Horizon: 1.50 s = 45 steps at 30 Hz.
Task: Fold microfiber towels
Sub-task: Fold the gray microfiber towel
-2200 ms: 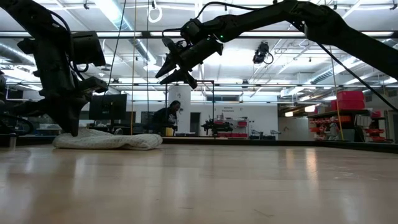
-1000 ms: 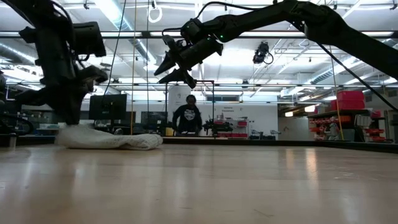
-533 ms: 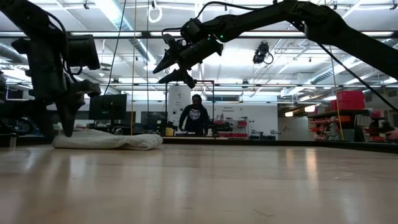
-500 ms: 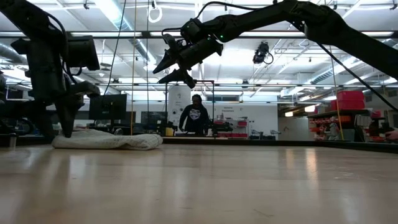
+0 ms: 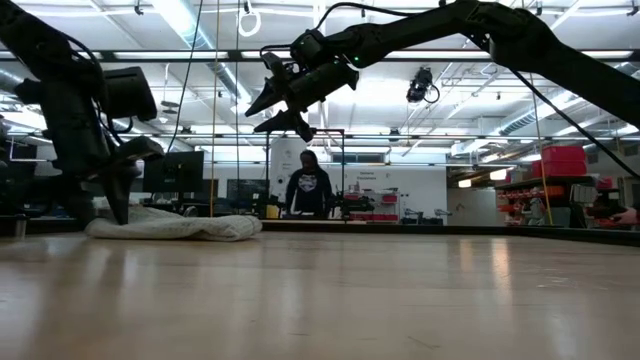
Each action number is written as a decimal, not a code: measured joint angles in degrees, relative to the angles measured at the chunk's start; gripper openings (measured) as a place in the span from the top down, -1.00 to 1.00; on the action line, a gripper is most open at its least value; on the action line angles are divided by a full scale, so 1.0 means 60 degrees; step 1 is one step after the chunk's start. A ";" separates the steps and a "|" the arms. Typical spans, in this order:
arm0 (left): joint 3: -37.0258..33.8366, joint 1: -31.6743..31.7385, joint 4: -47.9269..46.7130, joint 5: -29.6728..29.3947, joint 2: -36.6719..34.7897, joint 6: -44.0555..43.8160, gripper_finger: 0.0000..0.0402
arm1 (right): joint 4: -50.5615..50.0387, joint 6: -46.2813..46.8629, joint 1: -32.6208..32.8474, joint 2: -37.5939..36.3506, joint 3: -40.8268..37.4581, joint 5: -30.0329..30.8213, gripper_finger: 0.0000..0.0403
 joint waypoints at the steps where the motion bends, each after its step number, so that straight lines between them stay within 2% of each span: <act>1: -0.0003 0.0036 0.0095 0.0007 -0.0042 0.0006 0.16 | 0.0000 -0.0001 0.0000 0.0000 0.0000 0.0000 0.09; 5: -0.0003 0.0146 0.0704 -0.0208 -0.0110 0.0040 0.16 | -0.0002 0.0059 -0.0002 0.0000 0.0000 0.0000 0.09; 11: -0.0108 0.0188 0.0740 -0.0063 -0.0112 0.0050 0.20 | -0.0004 0.0062 0.0000 0.0000 0.0000 0.0000 0.19; 17: -0.0108 0.0184 0.0716 -0.0053 -0.0115 0.0022 0.57 | -0.0004 0.0058 0.0000 0.0000 0.0000 0.0000 0.25; 23: -0.0108 0.0184 0.0778 -0.0019 -0.0122 -0.0013 0.93 | -0.0004 0.0105 0.0000 0.0000 0.0000 0.0000 0.15; 27: -0.0104 0.0184 0.1085 0.0196 -0.0122 -0.0025 0.93 | -0.0004 0.0106 -0.0003 0.0000 0.0000 0.0000 0.13; 33: 0.0532 0.0177 0.1121 0.0392 -0.0122 -0.0083 0.94 | -0.0004 0.0109 -0.0011 0.0000 0.0000 0.0000 0.24; 37: 0.1163 0.0177 0.0565 0.0027 -0.0126 0.0103 0.94 | -0.0004 0.0109 -0.0011 0.0000 0.0000 0.0000 0.27; 45: 0.1980 0.0184 -0.0433 -0.0691 -0.0129 0.0980 0.94 | -0.0004 0.0113 -0.0011 0.0000 0.0000 0.0000 0.14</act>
